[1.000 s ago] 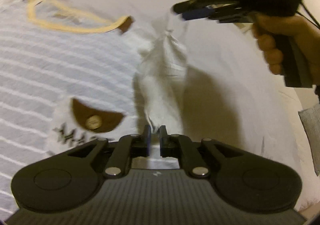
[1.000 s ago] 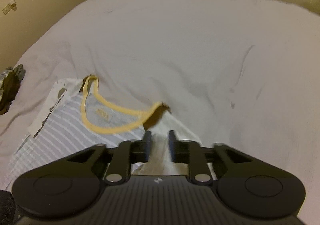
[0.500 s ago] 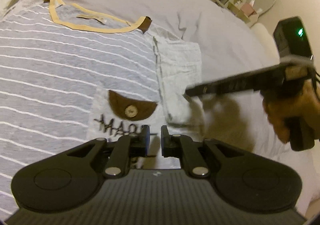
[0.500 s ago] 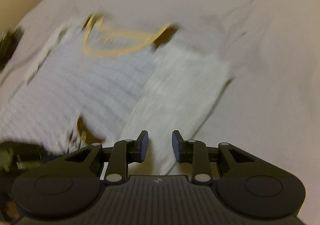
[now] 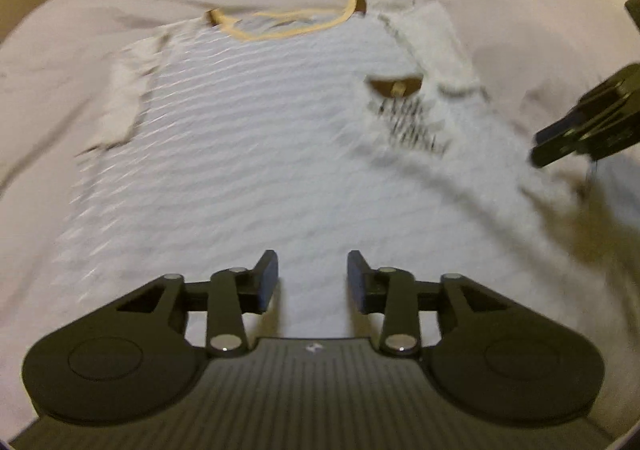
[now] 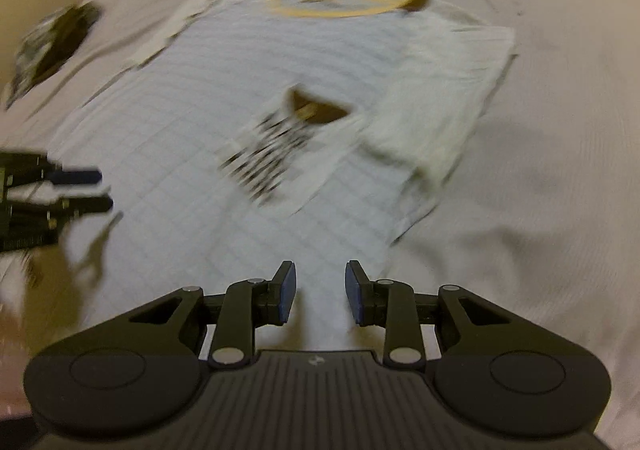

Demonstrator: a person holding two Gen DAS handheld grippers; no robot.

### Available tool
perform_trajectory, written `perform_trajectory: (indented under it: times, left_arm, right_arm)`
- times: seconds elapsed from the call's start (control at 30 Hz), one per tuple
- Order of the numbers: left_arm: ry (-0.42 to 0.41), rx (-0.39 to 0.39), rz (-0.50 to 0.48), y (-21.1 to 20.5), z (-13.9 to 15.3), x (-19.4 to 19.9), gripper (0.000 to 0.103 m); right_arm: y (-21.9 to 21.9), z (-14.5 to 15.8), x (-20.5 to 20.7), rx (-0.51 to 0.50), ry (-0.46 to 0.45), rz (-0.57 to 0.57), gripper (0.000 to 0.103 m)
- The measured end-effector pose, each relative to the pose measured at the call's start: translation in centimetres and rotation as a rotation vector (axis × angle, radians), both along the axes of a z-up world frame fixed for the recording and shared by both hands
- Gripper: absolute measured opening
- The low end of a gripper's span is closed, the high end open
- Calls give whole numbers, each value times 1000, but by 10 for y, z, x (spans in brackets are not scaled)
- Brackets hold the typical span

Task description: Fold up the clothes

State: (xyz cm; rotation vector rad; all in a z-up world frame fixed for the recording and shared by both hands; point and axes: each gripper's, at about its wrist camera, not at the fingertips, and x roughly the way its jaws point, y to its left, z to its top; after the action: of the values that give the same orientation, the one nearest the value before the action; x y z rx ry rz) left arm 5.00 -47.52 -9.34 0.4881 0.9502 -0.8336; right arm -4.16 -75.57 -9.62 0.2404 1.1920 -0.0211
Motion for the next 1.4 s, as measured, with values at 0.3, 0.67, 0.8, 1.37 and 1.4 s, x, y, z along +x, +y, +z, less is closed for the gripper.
perform_trajectory:
  times: [0.3, 0.67, 0.8, 1.37, 1.4]
  left_arm:
    - [-85, 143, -42, 128, 38, -56, 46]
    - [-286, 244, -382, 232, 16, -107, 58]
    - [-401, 302, -547, 253, -5, -128, 58]
    - [-561, 398, -632, 222, -59, -118, 34]
    - [-564, 405, -624, 220, -56, -113, 17]
  right_arm:
    - [95, 28, -80, -49, -24, 100, 35]
    - [216, 17, -158, -237, 54, 150, 42]
    - [251, 8, -173, -301, 86, 195, 46]
    - [293, -16, -189, -456, 48, 335, 69]
    - [294, -17, -191, -474, 43, 343, 69]
